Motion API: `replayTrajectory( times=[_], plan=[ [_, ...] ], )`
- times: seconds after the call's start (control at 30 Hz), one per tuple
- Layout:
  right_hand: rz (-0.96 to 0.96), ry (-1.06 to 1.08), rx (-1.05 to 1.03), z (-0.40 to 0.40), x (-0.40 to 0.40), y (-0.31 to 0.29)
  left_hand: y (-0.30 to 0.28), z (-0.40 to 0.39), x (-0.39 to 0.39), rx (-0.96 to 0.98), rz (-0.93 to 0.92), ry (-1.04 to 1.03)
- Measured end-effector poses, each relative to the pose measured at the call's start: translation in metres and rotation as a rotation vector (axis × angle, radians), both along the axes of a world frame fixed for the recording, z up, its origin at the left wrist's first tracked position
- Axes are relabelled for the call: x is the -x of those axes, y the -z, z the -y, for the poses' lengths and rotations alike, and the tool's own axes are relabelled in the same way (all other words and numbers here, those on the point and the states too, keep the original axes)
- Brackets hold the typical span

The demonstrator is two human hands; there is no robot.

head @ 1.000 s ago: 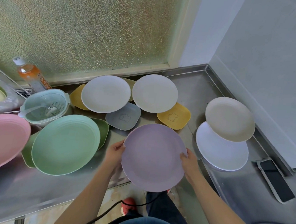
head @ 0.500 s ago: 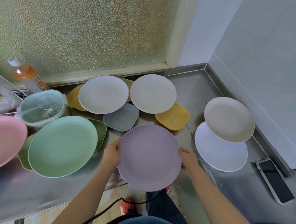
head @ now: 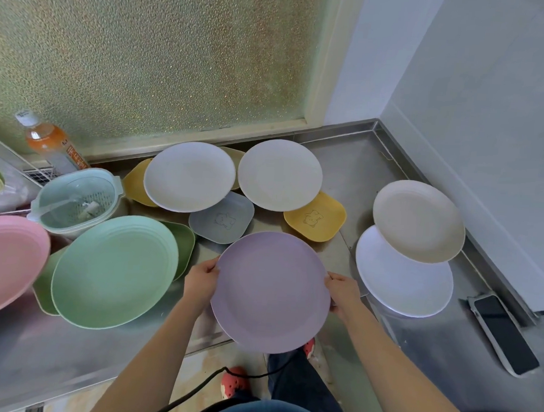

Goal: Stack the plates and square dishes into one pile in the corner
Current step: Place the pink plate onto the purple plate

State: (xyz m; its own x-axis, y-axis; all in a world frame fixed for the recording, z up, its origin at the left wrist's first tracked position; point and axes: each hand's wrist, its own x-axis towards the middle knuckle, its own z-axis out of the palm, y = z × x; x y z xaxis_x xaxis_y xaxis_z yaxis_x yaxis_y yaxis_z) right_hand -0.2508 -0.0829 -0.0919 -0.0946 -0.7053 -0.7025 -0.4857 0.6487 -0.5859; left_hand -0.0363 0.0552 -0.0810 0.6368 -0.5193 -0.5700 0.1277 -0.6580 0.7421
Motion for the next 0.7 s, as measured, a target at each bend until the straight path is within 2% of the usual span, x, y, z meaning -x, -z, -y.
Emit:
replayTrajectory(
  times=[0.1, 0.23, 0.33, 0.53, 0.7],
  plan=[
    [-0.005, -0.044, 0.013, -0.002, -0.001, 0.000, 0.003, -0.001, -0.003, 0.006, -0.056, -0.074],
    [0.006, -0.145, 0.029, -0.006, 0.001, -0.004, 0.007, -0.006, -0.008, 0.113, -0.247, -0.248],
    [0.045, -0.145, 0.078, -0.011, 0.004, 0.000, 0.010, -0.010, -0.008, 0.119, -0.318, -0.325],
    [0.056, -0.131, 0.149, -0.012, 0.006, -0.001, 0.014, -0.006, -0.012, 0.054, -0.332, -0.386],
    [0.041, -0.135, 0.207, -0.004, 0.006, -0.004, 0.011, -0.001, -0.005, 0.097, -0.353, -0.430]
  ],
)
